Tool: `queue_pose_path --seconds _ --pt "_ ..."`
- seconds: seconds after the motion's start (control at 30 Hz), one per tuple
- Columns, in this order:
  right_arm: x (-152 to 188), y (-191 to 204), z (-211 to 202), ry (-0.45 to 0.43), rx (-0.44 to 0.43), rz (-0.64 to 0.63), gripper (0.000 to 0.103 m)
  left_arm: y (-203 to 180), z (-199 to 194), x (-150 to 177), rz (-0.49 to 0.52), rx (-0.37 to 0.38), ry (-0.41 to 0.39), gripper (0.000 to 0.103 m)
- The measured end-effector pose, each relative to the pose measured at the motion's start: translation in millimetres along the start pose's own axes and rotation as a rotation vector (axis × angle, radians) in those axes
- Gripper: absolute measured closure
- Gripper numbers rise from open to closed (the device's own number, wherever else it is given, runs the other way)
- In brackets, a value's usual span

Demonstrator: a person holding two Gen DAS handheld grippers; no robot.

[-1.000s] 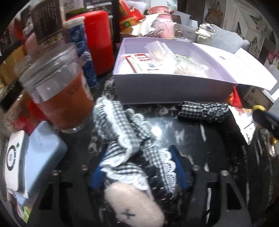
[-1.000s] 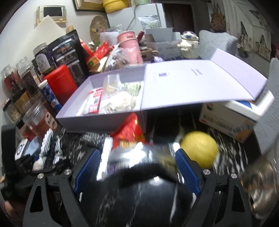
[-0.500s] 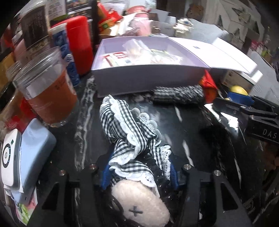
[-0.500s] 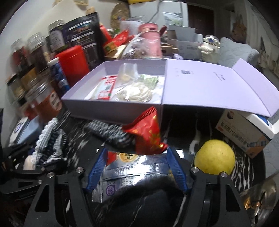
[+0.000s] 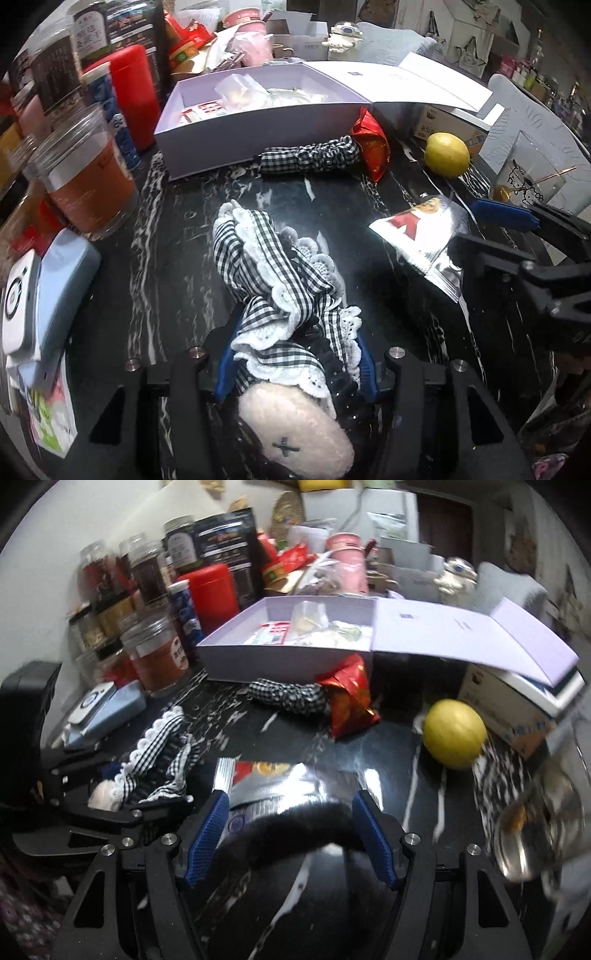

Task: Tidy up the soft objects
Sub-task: 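Grasp the silver foil packet with the right gripper while the left gripper holds the doll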

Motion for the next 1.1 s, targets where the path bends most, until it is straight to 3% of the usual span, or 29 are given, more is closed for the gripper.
queue_pose_path --seconds 0.27,0.4,0.47,0.63,0.97,1.1 --pt "16 -17 5 0.104 -0.047 0.166 0.032 10 -7 8 -0.053 -0.026 -0.026 0.051" --pt "18 -25 17 0.136 -0.047 0.246 0.031 10 -5 8 -0.018 -0.057 -0.032 0.051" --pt "16 -31 20 0.148 -0.06 0.297 0.023 11 -4 6 0.001 -0.076 -0.036 0.051" --pt "12 -40 21 0.151 -0.09 0.389 0.017 21 -4 2 -0.033 -0.071 -0.05 0.051" --pt "-16 -25 43 0.17 -0.119 0.394 0.014 39 -8 1 -0.091 -0.073 -0.074 0.051" --pt "-19 -11 48 0.178 -0.04 0.313 0.014 40 -7 1 -0.094 -0.066 -0.076 0.051"
Point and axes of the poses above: each gripper's, at about its wrist camera, not at the fingertips, and z roughly the way its jaws point, y to its left, x to its underside, the point moved 2 cm from there along z, roughly the way its jaws point, and after that the axes turned 11 degrees about x, right-handed, at the moved point
